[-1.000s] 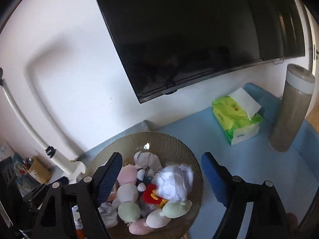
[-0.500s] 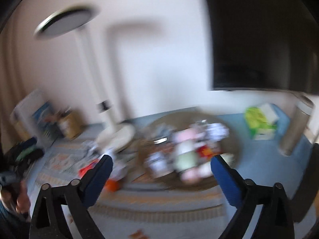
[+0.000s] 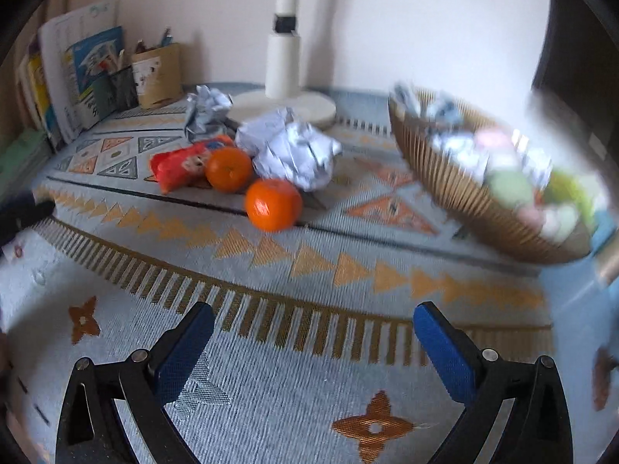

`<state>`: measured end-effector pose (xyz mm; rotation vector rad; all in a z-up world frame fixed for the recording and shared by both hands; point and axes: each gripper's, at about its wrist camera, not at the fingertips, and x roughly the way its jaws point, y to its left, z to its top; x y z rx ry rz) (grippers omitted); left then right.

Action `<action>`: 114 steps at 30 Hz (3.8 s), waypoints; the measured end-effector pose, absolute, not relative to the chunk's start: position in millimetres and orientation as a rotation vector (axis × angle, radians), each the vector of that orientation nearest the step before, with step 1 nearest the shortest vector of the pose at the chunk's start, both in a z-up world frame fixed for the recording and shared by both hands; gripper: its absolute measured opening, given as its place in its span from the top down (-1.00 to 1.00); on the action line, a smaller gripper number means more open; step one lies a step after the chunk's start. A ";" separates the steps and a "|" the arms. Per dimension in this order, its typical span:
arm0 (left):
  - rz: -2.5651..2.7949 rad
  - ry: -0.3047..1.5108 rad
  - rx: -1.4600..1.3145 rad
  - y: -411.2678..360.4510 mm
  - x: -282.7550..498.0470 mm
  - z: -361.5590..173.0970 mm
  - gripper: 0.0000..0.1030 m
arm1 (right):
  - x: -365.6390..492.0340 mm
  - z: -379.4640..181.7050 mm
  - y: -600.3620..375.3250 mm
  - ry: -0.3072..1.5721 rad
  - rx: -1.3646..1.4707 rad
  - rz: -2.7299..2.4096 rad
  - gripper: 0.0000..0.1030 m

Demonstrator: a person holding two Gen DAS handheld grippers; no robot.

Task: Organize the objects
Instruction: 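Move both open grippers back over the remaining items on the rug, then grasp the red snack bag with the left gripper while the right grasps a tangerine, then lift the red bag in the left gripper and tangerine in the right, then carry the red bag and tangerine over the gold bowl and open both grippers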

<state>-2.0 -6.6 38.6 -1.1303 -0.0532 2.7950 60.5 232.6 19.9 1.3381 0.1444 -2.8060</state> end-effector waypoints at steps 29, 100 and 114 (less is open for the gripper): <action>2.320 0.352 -1.180 110.9 -115.9 22.3 -0.18 | -15.0 17.9 217.0 -0.053 1.370 -2.674 -0.35; 2.357 0.159 -0.838 293.3 -97.9 135.5 0.36 | 69.8 150.8 483.4 -0.701 0.868 -3.105 0.25; 2.337 0.123 -0.865 303.6 -125.2 119.3 -0.36 | 5.7 125.1 507.8 -0.848 0.987 -2.978 -0.17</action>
